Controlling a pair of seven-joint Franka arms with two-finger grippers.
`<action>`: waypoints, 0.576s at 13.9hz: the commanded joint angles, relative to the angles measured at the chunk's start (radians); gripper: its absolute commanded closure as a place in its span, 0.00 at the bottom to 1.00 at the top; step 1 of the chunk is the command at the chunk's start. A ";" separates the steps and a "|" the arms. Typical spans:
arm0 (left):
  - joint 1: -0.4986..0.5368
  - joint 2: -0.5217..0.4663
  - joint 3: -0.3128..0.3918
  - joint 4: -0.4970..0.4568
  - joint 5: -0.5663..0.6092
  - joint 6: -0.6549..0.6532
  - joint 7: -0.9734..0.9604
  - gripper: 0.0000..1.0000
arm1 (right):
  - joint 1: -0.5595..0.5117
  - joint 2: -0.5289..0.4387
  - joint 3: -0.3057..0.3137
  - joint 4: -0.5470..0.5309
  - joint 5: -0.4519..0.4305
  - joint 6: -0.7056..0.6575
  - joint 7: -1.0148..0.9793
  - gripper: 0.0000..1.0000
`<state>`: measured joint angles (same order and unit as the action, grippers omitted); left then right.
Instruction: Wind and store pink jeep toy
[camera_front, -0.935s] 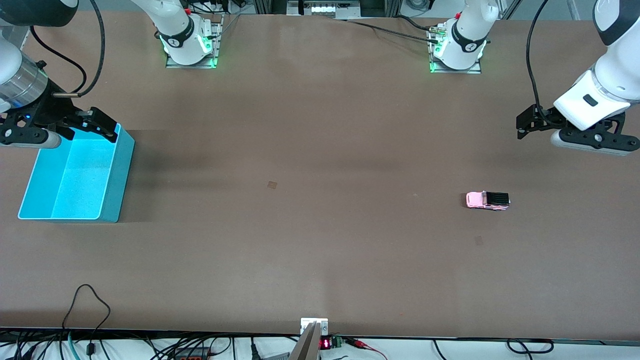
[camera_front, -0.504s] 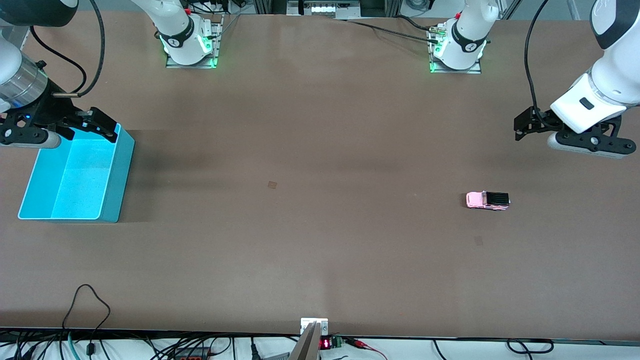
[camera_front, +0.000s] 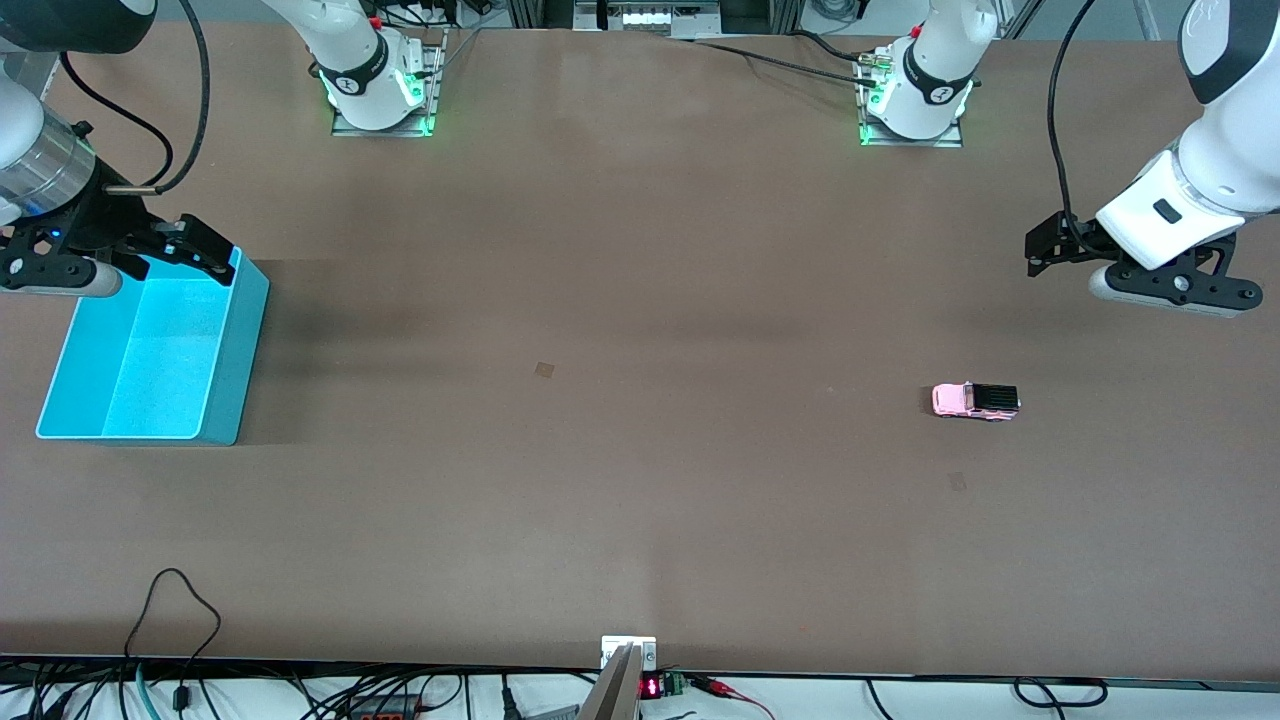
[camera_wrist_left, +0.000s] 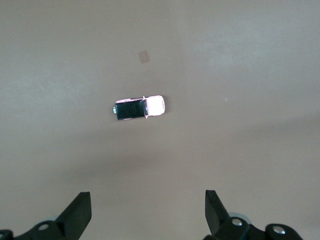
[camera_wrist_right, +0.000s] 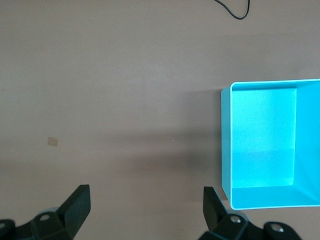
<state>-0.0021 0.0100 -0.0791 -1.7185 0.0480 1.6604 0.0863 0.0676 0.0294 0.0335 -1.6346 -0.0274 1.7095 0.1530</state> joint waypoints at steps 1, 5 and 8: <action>0.001 0.018 -0.002 0.034 0.013 -0.059 0.010 0.00 | 0.011 -0.009 -0.009 -0.005 0.003 -0.001 0.014 0.00; -0.001 0.062 -0.002 0.034 0.012 -0.142 0.071 0.00 | 0.011 -0.009 -0.009 -0.007 0.003 -0.001 0.014 0.00; 0.002 0.080 -0.002 0.034 0.013 -0.136 0.266 0.00 | 0.011 -0.009 -0.009 -0.010 0.003 -0.001 0.016 0.00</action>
<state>-0.0033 0.0690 -0.0800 -1.7178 0.0480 1.5493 0.2274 0.0676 0.0294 0.0335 -1.6351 -0.0274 1.7095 0.1537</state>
